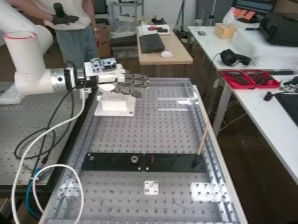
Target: Grab the larger nut and place it in the white container
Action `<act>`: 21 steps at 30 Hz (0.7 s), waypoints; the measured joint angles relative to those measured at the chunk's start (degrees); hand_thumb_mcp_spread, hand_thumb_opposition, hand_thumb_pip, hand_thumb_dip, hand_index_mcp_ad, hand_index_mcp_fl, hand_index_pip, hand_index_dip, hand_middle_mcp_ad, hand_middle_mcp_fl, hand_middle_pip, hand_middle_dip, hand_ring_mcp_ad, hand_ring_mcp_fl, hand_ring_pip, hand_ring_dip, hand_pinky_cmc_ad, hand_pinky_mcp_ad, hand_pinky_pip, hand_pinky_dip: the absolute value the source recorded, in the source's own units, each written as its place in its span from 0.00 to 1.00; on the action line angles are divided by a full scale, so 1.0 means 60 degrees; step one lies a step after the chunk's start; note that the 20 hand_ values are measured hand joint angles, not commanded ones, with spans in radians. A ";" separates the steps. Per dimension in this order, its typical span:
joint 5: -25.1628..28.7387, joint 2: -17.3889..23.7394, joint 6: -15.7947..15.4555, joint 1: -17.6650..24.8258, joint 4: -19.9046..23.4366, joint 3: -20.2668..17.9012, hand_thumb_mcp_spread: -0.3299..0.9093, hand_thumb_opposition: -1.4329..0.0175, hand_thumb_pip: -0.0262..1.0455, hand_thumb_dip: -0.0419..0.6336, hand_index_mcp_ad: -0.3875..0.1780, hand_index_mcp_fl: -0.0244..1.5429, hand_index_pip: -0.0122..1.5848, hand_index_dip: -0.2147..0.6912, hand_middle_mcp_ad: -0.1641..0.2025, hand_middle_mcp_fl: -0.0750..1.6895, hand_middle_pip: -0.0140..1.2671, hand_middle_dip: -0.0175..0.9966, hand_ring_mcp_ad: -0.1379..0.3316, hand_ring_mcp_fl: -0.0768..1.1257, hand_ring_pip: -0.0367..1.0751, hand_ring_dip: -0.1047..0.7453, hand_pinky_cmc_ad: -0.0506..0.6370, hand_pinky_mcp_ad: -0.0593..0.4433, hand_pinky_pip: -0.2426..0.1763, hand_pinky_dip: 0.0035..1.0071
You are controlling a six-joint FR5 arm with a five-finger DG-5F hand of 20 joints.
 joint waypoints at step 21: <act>0.1269 0.0053 -0.0310 0.0808 -0.0761 -0.0113 0.58 0.39 0.76 0.36 0.35 0.03 0.97 0.23 0.61 0.04 0.11 0.20 0.55 0.07 0.22 0.26 0.56 0.67 0.33 0.68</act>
